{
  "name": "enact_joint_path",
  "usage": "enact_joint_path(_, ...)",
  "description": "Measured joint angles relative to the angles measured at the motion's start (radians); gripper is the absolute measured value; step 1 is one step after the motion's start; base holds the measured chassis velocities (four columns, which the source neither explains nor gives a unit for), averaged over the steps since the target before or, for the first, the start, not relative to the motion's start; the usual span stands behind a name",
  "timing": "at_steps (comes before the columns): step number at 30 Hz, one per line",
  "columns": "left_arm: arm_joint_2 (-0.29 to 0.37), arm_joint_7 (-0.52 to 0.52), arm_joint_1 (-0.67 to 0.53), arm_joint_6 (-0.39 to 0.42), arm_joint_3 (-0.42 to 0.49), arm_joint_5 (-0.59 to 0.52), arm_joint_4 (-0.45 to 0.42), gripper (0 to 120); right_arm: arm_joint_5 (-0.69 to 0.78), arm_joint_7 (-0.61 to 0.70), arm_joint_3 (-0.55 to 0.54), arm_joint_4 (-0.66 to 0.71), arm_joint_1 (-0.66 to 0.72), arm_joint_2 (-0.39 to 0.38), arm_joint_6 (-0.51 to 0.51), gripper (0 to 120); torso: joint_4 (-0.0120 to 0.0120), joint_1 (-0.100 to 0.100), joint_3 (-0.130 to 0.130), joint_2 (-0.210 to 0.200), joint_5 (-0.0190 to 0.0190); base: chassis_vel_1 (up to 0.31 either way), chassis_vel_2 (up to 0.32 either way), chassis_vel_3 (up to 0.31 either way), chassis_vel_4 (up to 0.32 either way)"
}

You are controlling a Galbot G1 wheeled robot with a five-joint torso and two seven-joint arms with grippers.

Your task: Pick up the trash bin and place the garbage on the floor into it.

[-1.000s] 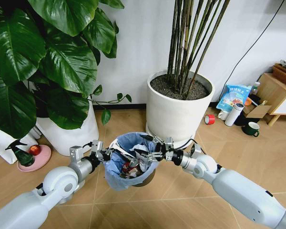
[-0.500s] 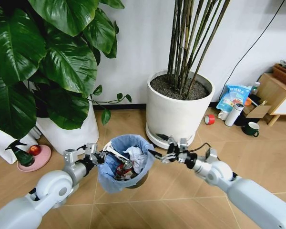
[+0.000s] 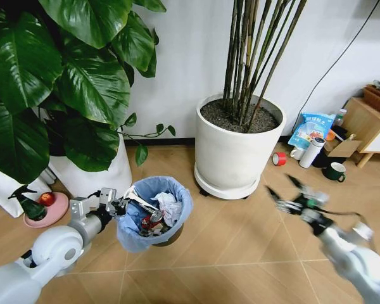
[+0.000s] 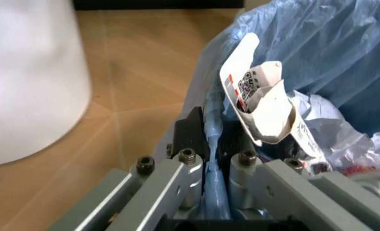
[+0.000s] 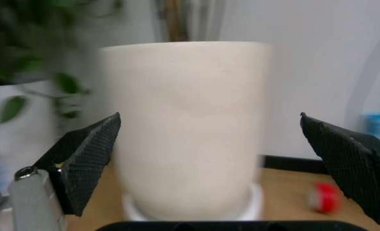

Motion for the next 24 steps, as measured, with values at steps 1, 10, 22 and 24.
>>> enact_joint_path(1, -0.002, 0.002, 0.036, -0.002, -0.034, 0.006, -0.007, 0, -0.015, 0.012, 0.016, 0.001, -0.010, 0.038, 0.007, 100, 0.0005, 0.000, 0.000, 0.000, 0.0004, 0.000, 0.000, 0.000, 0.000)
enact_joint_path(10, -0.058, 0.055, 0.258, -0.018, -0.254, 0.082, -0.033, 0, -0.063, 0.032, 0.053, 0.005, -0.078, 0.210, 0.023, 100, 0.0009, 0.000, 0.000, 0.000, -0.0003, 0.000, 0.000, 0.000, 0.000)
enact_joint_path(22, -0.218, 0.148, 0.510, -0.058, -0.529, 0.204, -0.067, 0, -0.092, 0.067, -0.067, 0.045, -0.128, 0.235, 0.073, 100, 0.0009, 0.000, 0.000, 0.000, -0.0003, 0.000, 0.000, 0.000, 0.000)
enact_joint_path(24, -0.252, 0.165, 0.548, -0.069, -0.560, 0.224, -0.068, 0, -0.109, 0.067, -0.095, 0.045, -0.128, 0.233, 0.079, 100, 0.0009, 0.000, 0.000, 0.000, 0.0002, 0.000, 0.000, 0.000, 0.000)
